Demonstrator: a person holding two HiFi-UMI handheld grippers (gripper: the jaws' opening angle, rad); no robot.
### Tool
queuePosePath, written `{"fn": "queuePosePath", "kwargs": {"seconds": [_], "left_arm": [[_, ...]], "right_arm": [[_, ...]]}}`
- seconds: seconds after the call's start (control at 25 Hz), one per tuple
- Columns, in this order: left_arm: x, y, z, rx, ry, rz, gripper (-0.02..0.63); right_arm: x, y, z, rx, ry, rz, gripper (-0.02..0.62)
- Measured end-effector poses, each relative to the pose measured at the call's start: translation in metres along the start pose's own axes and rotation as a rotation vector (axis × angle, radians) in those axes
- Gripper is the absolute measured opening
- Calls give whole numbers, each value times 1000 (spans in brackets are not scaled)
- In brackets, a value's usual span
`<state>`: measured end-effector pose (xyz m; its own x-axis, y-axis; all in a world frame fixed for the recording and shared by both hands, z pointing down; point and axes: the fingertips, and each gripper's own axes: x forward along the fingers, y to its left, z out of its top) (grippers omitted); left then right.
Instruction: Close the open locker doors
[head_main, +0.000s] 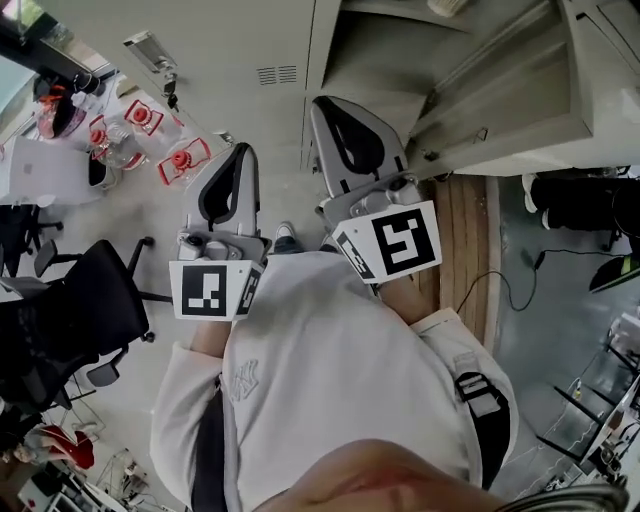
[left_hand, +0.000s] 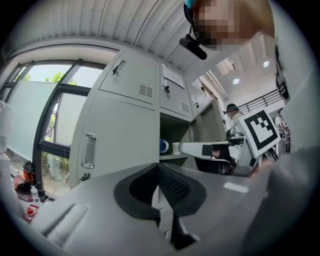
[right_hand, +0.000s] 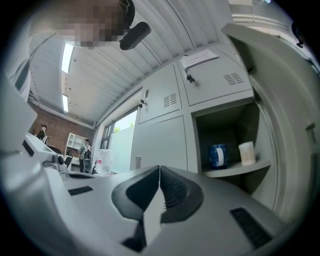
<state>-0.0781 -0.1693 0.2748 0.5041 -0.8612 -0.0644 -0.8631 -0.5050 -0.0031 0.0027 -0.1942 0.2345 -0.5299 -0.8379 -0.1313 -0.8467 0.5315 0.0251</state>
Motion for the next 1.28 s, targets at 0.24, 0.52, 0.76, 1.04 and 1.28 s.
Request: {"fn": "queuePosePath", "kwargs": {"seconds": [0.24, 0.52, 0.76, 1.04, 1.28], "left_arm": [[13, -67, -2, 0, -8, -77, 2], [23, -124, -9, -15, -5, -106, 2], [23, -158, -20, -9, 18, -140, 2], [26, -165, -17, -2, 14, -140, 2], [28, -164, -16, 10, 11, -131, 2]], "right_arm": [[-58, -19, -1, -4, 0, 4, 13], [-113, -33, -11, 39, 13, 47, 12], [-157, -49, -27, 96, 21, 36, 12], [-175, -96, -19, 43, 3, -40, 12], [-170, -117, -16, 73, -15, 3, 15]]}}
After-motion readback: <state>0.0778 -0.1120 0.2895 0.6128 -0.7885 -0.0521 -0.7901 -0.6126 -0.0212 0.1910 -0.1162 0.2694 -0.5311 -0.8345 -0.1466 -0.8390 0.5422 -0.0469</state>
